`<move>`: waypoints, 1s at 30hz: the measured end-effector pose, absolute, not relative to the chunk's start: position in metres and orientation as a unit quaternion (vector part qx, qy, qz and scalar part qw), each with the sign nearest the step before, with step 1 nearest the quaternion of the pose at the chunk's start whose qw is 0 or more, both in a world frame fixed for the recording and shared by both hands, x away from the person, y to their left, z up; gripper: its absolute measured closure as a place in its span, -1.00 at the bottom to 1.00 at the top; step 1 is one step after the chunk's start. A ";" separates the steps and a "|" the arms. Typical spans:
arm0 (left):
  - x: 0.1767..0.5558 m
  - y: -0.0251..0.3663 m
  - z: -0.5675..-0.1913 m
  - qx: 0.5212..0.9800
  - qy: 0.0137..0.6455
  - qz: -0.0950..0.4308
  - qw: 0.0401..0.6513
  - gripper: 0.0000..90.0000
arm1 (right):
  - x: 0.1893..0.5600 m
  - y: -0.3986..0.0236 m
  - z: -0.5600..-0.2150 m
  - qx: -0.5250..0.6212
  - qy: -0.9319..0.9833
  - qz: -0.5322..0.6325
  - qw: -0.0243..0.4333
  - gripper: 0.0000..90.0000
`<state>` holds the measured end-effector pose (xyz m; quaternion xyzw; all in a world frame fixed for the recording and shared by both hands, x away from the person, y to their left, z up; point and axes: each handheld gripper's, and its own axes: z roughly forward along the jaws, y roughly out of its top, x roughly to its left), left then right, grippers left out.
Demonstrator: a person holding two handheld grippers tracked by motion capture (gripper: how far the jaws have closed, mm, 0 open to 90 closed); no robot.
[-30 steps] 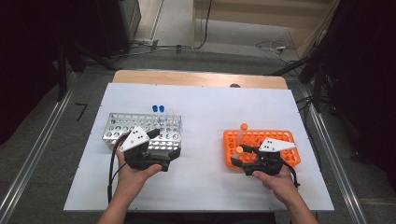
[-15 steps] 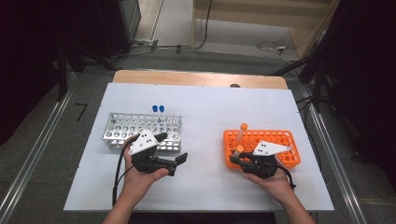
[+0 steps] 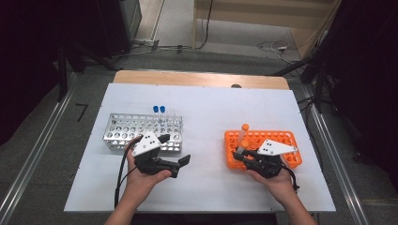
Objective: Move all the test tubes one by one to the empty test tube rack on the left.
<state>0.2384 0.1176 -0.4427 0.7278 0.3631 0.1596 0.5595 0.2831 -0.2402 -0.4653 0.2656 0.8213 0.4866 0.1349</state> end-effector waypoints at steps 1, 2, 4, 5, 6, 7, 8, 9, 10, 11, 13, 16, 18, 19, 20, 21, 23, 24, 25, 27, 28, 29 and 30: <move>0.238 0.117 -0.443 0.728 0.361 0.158 0.560 -1.00 | 0.282 -0.240 -0.463 0.267 0.819 0.488 0.136 0.60; 0.238 0.116 -0.443 0.729 0.361 0.158 0.560 -1.00 | 0.282 -0.240 -0.462 0.268 0.817 0.492 0.137 0.61; 0.238 0.114 -0.443 0.731 0.359 0.157 0.559 -1.00 | 0.281 -0.239 -0.460 0.269 0.813 0.499 0.133 0.61; 0.237 0.113 -0.443 0.732 0.358 0.155 0.559 -1.00 | 0.281 -0.239 -0.459 0.268 0.812 0.502 0.130 0.61; 0.237 0.112 -0.443 0.731 0.357 0.155 0.560 -1.00 | 0.280 -0.238 -0.459 0.268 0.812 0.503 0.127 0.61; 0.237 0.111 -0.443 0.734 0.355 0.154 0.558 -1.00 | 0.279 -0.236 -0.458 0.265 0.813 0.503 0.127 0.61; 0.237 0.110 -0.443 0.734 0.353 0.153 0.559 -1.00 | 0.278 -0.235 -0.458 0.263 0.813 0.504 0.125 0.61; 0.237 0.109 -0.443 0.735 0.353 0.151 0.558 -1.00 | 0.278 -0.233 -0.458 0.260 0.814 0.504 0.124 0.60; 0.237 0.107 -0.443 0.737 0.351 0.151 0.558 -1.00 | 0.277 -0.231 -0.458 0.256 0.816 0.504 0.122 0.61; 0.236 0.106 -0.443 0.737 0.350 0.150 0.558 -1.00 | 0.276 -0.229 -0.458 0.254 0.817 0.503 0.120 0.60; 0.236 0.104 -0.443 0.738 0.348 0.147 0.559 -1.00 | 0.274 -0.225 -0.459 0.249 0.820 0.503 0.116 0.60; 0.236 0.101 -0.444 0.740 0.345 0.143 0.559 -1.00 | 0.272 -0.218 -0.460 0.241 0.823 0.502 0.109 0.61; 0.236 0.098 -0.444 0.742 0.342 0.141 0.559 -1.00 | 0.270 -0.214 -0.460 0.234 0.826 0.501 0.104 0.61; 0.236 0.096 -0.444 0.742 0.341 0.140 0.560 -1.00 | 0.269 -0.211 -0.461 0.232 0.828 0.500 0.103 0.61; 0.236 0.095 -0.444 0.743 0.340 0.139 0.560 -1.00 | 0.268 -0.208 -0.461 0.229 0.829 0.500 0.100 0.61; 0.235 0.094 -0.444 0.743 0.339 0.136 0.560 -1.00 | 0.267 -0.206 -0.461 0.228 0.830 0.499 0.098 0.61; 0.235 0.091 -0.445 0.745 0.336 0.134 0.561 -1.00 | 0.265 -0.201 -0.462 0.224 0.832 0.500 0.094 0.61; 0.235 0.089 -0.445 0.746 0.334 0.131 0.561 -1.00 | 0.264 -0.199 -0.462 0.220 0.833 0.500 0.092 0.61; 0.235 0.087 -0.445 0.747 0.334 0.130 0.561 -1.00 | 0.263 -0.196 -0.463 0.217 0.835 0.498 0.090 0.61; 0.235 0.083 -0.445 0.748 0.331 0.126 0.561 -1.00 | 0.261 -0.191 -0.464 0.213 0.837 0.497 0.087 0.61; 0.234 0.081 -0.445 0.749 0.329 0.125 0.561 -1.00 | 0.260 -0.188 -0.464 0.209 0.839 0.495 0.086 0.61; 0.234 0.080 -0.446 0.750 0.326 0.124 0.562 -0.98 | 0.259 -0.187 -0.464 0.208 0.839 0.495 0.084 0.60; 0.234 0.077 -0.446 0.750 0.324 0.121 0.563 -0.98 | 0.258 -0.185 -0.465 0.205 0.841 0.494 0.083 0.61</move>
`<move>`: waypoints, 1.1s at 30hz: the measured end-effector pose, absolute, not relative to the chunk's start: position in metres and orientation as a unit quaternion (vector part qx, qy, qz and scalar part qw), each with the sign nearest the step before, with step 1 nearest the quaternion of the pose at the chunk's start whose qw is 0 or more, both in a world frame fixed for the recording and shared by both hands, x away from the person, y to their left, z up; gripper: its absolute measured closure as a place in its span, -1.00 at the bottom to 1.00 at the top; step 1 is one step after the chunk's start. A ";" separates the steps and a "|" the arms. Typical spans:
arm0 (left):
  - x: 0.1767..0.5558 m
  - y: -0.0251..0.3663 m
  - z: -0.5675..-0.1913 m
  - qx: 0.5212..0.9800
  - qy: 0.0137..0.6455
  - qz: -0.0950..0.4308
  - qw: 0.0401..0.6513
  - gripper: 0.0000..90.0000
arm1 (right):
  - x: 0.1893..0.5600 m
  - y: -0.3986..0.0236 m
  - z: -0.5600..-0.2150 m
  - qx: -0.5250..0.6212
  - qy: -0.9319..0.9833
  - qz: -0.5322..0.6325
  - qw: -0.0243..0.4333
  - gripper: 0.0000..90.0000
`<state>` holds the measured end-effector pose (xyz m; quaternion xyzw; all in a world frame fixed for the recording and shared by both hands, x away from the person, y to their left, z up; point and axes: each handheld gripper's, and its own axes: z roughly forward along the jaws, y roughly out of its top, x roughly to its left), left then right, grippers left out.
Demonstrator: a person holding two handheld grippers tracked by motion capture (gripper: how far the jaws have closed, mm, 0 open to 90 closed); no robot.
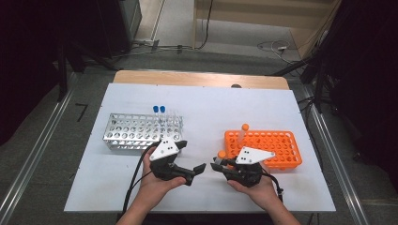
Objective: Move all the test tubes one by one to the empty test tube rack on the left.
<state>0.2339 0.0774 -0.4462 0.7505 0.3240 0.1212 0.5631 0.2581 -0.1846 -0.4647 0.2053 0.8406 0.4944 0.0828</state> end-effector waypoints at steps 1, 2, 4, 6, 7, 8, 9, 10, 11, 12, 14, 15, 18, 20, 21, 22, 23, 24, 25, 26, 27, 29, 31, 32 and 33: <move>0.234 0.076 -0.447 0.752 0.322 0.119 0.563 -0.97 | 0.257 -0.182 -0.465 0.202 0.842 0.494 0.081 0.61; 0.233 0.074 -0.447 0.752 0.320 0.115 0.565 -0.92 | 0.256 -0.180 -0.465 0.201 0.843 0.493 0.079 0.61; 0.233 0.072 -0.448 0.753 0.312 0.106 0.570 -0.86 | 0.255 -0.177 -0.466 0.197 0.845 0.492 0.077 0.61; 0.232 0.069 -0.448 0.752 0.305 0.098 0.576 -0.74 | 0.253 -0.173 -0.467 0.194 0.846 0.491 0.074 0.60; 0.232 0.069 -0.448 0.753 0.301 0.094 0.578 -0.65 | 0.253 -0.172 -0.467 0.191 0.847 0.491 0.073 0.61; 0.232 0.067 -0.449 0.755 0.293 0.088 0.580 -0.57 | 0.252 -0.171 -0.467 0.190 0.847 0.491 0.073 0.61; 0.232 0.066 -0.449 0.757 0.290 0.086 0.580 -0.47 | 0.252 -0.169 -0.467 0.190 0.847 0.491 0.072 0.60; 0.231 0.065 -0.449 0.758 0.284 0.083 0.581 -0.39 | 0.251 -0.169 -0.467 0.188 0.847 0.491 0.070 0.61; 0.231 0.064 -0.449 0.760 0.280 0.080 0.580 -0.30 | 0.251 -0.168 -0.467 0.187 0.848 0.491 0.070 0.60; 0.231 0.062 -0.450 0.761 0.278 0.079 0.581 -0.23 | 0.250 -0.167 -0.467 0.185 0.849 0.490 0.069 0.61; 0.231 0.060 -0.450 0.763 0.273 0.075 0.581 -0.07 | 0.249 -0.165 -0.467 0.184 0.849 0.490 0.066 0.61; 0.231 0.059 -0.450 0.764 0.271 0.074 0.581 0.00 | 0.249 -0.164 -0.467 0.182 0.850 0.490 0.065 0.61; 0.231 0.057 -0.451 0.767 0.264 0.067 0.581 0.19 | 0.248 -0.162 -0.467 0.175 0.852 0.489 0.062 0.60; 0.231 0.056 -0.451 0.769 0.261 0.066 0.580 0.29 | 0.246 -0.161 -0.467 0.174 0.852 0.489 0.059 0.60; 0.231 0.056 -0.451 0.770 0.259 0.066 0.580 0.35 | 0.246 -0.160 -0.467 0.173 0.853 0.489 0.059 0.61; 0.231 0.055 -0.451 0.771 0.256 0.068 0.579 0.40 | 0.245 -0.160 -0.466 0.173 0.852 0.491 0.057 0.61; 0.230 0.055 -0.451 0.772 0.251 0.070 0.580 0.45 | 0.245 -0.159 -0.466 0.171 0.853 0.491 0.056 0.61; 0.230 0.055 -0.450 0.773 0.249 0.071 0.579 0.51 | 0.245 -0.159 -0.465 0.169 0.853 0.491 0.057 0.61; 0.230 0.055 -0.450 0.774 0.245 0.074 0.579 0.56 | 0.245 -0.159 -0.465 0.170 0.852 0.492 0.056 0.61; 0.229 0.054 -0.450 0.774 0.244 0.078 0.579 0.58 | 0.245 -0.159 -0.465 0.171 0.852 0.492 0.055 0.61; 0.229 0.055 -0.449 0.775 0.243 0.082 0.578 0.60 | 0.245 -0.160 -0.465 0.171 0.851 0.493 0.054 0.61; 0.229 0.055 -0.449 0.774 0.240 0.086 0.579 0.63 | 0.245 -0.160 -0.464 0.172 0.851 0.494 0.050 0.60; 0.229 0.055 -0.448 0.773 0.240 0.089 0.581 0.64 | 0.245 -0.161 -0.464 0.172 0.850 0.495 0.049 0.60; 0.229 0.056 -0.448 0.773 0.239 0.090 0.580 0.65 | 0.246 -0.161 -0.464 0.170 0.850 0.497 0.050 0.60; 0.229 0.056 -0.448 0.774 0.238 0.091 0.580 0.65 | 0.246 -0.161 -0.463 0.169 0.849 0.497 0.050 0.60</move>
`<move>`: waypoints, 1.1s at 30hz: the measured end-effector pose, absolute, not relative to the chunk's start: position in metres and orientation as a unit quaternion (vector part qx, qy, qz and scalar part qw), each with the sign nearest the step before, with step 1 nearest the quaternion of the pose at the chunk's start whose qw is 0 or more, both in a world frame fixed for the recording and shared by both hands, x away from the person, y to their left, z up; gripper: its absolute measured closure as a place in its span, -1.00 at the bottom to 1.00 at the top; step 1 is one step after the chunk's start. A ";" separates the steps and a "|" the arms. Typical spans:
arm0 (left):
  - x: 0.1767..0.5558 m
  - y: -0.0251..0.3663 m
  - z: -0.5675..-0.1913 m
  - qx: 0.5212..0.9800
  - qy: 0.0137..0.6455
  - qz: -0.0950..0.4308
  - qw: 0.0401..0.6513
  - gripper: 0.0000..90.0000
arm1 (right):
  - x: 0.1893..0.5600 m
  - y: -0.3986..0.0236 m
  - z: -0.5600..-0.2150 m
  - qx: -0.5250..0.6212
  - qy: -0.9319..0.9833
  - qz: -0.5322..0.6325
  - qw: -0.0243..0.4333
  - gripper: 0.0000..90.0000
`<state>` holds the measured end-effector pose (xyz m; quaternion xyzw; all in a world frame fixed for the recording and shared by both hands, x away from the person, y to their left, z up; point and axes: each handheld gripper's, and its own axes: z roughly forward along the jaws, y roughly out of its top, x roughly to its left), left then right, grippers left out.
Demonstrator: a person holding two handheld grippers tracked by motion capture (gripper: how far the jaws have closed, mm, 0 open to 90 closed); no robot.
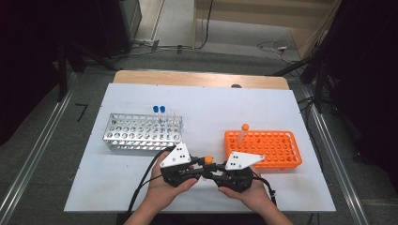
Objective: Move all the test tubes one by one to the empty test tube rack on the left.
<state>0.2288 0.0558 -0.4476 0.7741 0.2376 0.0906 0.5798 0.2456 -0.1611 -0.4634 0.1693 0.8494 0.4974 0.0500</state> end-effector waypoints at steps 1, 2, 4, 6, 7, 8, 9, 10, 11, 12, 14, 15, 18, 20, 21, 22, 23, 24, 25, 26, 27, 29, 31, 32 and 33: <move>0.229 0.056 -0.447 0.774 0.237 0.090 0.579 0.65 | 0.246 -0.161 -0.463 0.169 0.849 0.498 0.049 0.60; 0.229 0.056 -0.447 0.774 0.237 0.089 0.580 0.65 | 0.246 -0.161 -0.463 0.168 0.849 0.498 0.049 0.59; 0.229 0.058 -0.446 0.772 0.238 0.089 0.583 0.65 | 0.245 -0.162 -0.462 0.166 0.849 0.498 0.051 0.53; 0.229 0.060 -0.445 0.769 0.239 0.090 0.587 0.66 | 0.245 -0.162 -0.462 0.164 0.850 0.497 0.055 0.34; 0.229 0.061 -0.444 0.767 0.239 0.090 0.589 0.66 | 0.245 -0.163 -0.461 0.162 0.851 0.496 0.053 0.24; 0.229 0.062 -0.443 0.767 0.239 0.093 0.588 0.65 | 0.245 -0.163 -0.461 0.161 0.852 0.496 0.051 0.14; 0.229 0.063 -0.443 0.764 0.240 0.094 0.591 0.66 | 0.245 -0.164 -0.460 0.160 0.852 0.496 0.047 0.03; 0.230 0.065 -0.442 0.763 0.243 0.095 0.591 0.65 | 0.246 -0.165 -0.459 0.159 0.852 0.497 0.045 -0.06; 0.230 0.066 -0.442 0.761 0.244 0.096 0.594 0.66 | 0.246 -0.166 -0.458 0.158 0.851 0.499 0.043 -0.13; 0.230 0.068 -0.441 0.761 0.246 0.097 0.592 0.65 | 0.247 -0.167 -0.457 0.159 0.850 0.500 0.042 -0.22; 0.231 0.071 -0.441 0.759 0.249 0.100 0.593 0.66 | 0.248 -0.170 -0.455 0.160 0.848 0.504 0.039 -0.38; 0.231 0.073 -0.440 0.758 0.251 0.102 0.593 0.65 | 0.249 -0.172 -0.454 0.162 0.847 0.505 0.038 -0.44; 0.233 0.078 -0.439 0.758 0.261 0.110 0.588 0.66 | 0.251 -0.178 -0.451 0.164 0.843 0.511 0.033 -0.56; 0.234 0.082 -0.438 0.756 0.272 0.115 0.585 0.66 | 0.252 -0.182 -0.450 0.165 0.840 0.515 0.038 -0.65; 0.234 0.084 -0.438 0.754 0.275 0.118 0.585 0.66 | 0.252 -0.183 -0.449 0.169 0.840 0.515 0.038 -0.71; 0.235 0.086 -0.437 0.754 0.277 0.121 0.583 0.66 | 0.253 -0.185 -0.449 0.172 0.839 0.515 0.042 -0.76; 0.235 0.089 -0.436 0.753 0.281 0.124 0.582 0.66 | 0.254 -0.187 -0.448 0.176 0.838 0.514 0.044 -0.83; 0.236 0.091 -0.436 0.750 0.285 0.127 0.584 0.66 | 0.254 -0.188 -0.448 0.178 0.839 0.512 0.047 -0.86; 0.236 0.093 -0.435 0.749 0.287 0.128 0.584 0.66 | 0.255 -0.191 -0.448 0.180 0.838 0.512 0.051 -0.89; 0.237 0.096 -0.434 0.747 0.290 0.130 0.584 0.66 | 0.256 -0.192 -0.448 0.179 0.838 0.513 0.051 -0.93; 0.237 0.098 -0.433 0.745 0.292 0.132 0.585 0.66 | 0.257 -0.194 -0.448 0.180 0.837 0.515 0.048 -0.96; 0.238 0.103 -0.431 0.743 0.295 0.139 0.584 0.65 | 0.259 -0.199 -0.447 0.182 0.833 0.521 0.046 -0.99; 0.239 0.108 -0.429 0.740 0.299 0.143 0.585 0.66 | 0.261 -0.204 -0.446 0.186 0.829 0.526 0.048 -1.00; 0.239 0.110 -0.428 0.738 0.301 0.147 0.585 0.66 | 0.262 -0.206 -0.446 0.190 0.828 0.526 0.050 -1.00; 0.240 0.113 -0.427 0.736 0.303 0.148 0.587 0.66 | 0.263 -0.209 -0.445 0.192 0.826 0.527 0.053 -1.00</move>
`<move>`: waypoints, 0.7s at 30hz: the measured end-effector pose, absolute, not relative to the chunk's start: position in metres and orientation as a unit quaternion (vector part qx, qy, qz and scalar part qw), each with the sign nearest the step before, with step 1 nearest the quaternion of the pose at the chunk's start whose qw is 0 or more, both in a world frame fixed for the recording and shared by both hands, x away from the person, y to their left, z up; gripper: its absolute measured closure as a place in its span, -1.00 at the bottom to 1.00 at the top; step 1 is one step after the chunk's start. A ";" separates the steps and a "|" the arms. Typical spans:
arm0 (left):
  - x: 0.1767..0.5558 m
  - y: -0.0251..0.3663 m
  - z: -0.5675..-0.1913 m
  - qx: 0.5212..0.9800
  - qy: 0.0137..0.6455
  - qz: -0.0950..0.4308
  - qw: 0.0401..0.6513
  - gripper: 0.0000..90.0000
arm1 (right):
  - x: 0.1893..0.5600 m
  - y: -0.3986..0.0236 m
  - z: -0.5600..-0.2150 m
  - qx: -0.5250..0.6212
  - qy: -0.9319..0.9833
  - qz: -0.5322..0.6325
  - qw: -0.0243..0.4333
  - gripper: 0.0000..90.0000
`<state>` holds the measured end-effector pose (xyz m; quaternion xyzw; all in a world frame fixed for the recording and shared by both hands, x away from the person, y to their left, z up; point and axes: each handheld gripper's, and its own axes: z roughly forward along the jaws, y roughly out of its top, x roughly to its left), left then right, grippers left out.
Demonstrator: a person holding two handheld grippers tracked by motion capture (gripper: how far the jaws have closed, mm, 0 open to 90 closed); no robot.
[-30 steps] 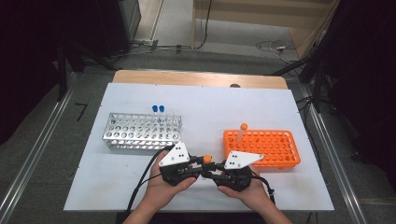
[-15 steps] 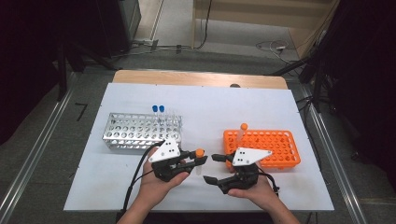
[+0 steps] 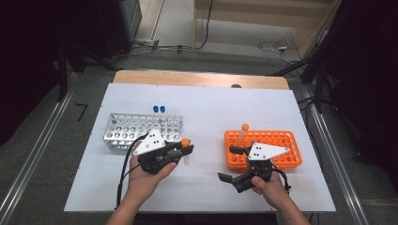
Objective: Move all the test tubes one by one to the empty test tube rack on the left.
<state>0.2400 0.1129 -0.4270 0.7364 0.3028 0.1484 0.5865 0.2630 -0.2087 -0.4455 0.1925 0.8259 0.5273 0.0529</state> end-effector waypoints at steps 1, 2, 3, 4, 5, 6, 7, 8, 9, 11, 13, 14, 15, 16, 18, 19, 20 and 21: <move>0.240 0.116 -0.426 0.735 0.306 0.150 0.586 0.66 | 0.264 -0.211 -0.445 0.197 0.824 0.528 0.054 -1.00; 0.241 0.118 -0.425 0.733 0.308 0.154 0.586 0.66 | 0.265 -0.213 -0.445 0.199 0.824 0.528 0.057 -1.00; 0.242 0.122 -0.424 0.732 0.311 0.156 0.586 0.66 | 0.266 -0.215 -0.445 0.204 0.822 0.528 0.059 -1.00; 0.242 0.123 -0.423 0.731 0.312 0.158 0.586 0.66 | 0.268 -0.218 -0.445 0.206 0.821 0.529 0.059 -1.00; 0.243 0.126 -0.422 0.730 0.315 0.160 0.585 0.66 | 0.268 -0.220 -0.444 0.209 0.820 0.530 0.058 -1.00; 0.244 0.129 -0.422 0.726 0.318 0.164 0.587 0.66 | 0.270 -0.222 -0.444 0.211 0.818 0.531 0.059 -1.00; 0.245 0.132 -0.421 0.724 0.321 0.165 0.588 0.66 | 0.271 -0.224 -0.444 0.213 0.817 0.532 0.060 -1.00; 0.246 0.135 -0.420 0.722 0.325 0.169 0.588 0.66 | 0.272 -0.226 -0.444 0.216 0.816 0.533 0.061 -1.00; 0.246 0.138 -0.419 0.720 0.328 0.171 0.587 0.65 | 0.273 -0.228 -0.444 0.218 0.814 0.535 0.062 -1.00; 0.249 0.143 -0.417 0.716 0.334 0.179 0.587 0.66 | 0.275 -0.233 -0.444 0.222 0.813 0.535 0.064 -1.00; 0.251 0.149 -0.414 0.710 0.342 0.185 0.587 0.66 | 0.276 -0.237 -0.443 0.226 0.813 0.533 0.065 -1.00; 0.252 0.151 -0.414 0.708 0.345 0.187 0.587 0.66 | 0.278 -0.239 -0.444 0.229 0.812 0.533 0.065 -1.00; 0.253 0.155 -0.413 0.707 0.348 0.192 0.585 0.66 | 0.279 -0.241 -0.444 0.230 0.812 0.533 0.066 -1.00; 0.254 0.157 -0.412 0.704 0.351 0.194 0.586 0.66 | 0.280 -0.243 -0.444 0.234 0.811 0.533 0.069 -1.00; 0.255 0.163 -0.410 0.696 0.360 0.198 0.589 0.66 | 0.281 -0.247 -0.444 0.239 0.809 0.532 0.071 -1.00; 0.256 0.164 -0.410 0.693 0.363 0.200 0.590 0.65 | 0.282 -0.249 -0.443 0.240 0.808 0.533 0.074 -1.00; 0.256 0.166 -0.409 0.691 0.366 0.204 0.589 0.66 | 0.283 -0.251 -0.443 0.244 0.806 0.534 0.074 -1.00; 0.257 0.169 -0.408 0.690 0.369 0.208 0.588 0.65 | 0.283 -0.253 -0.442 0.246 0.805 0.534 0.076 -1.00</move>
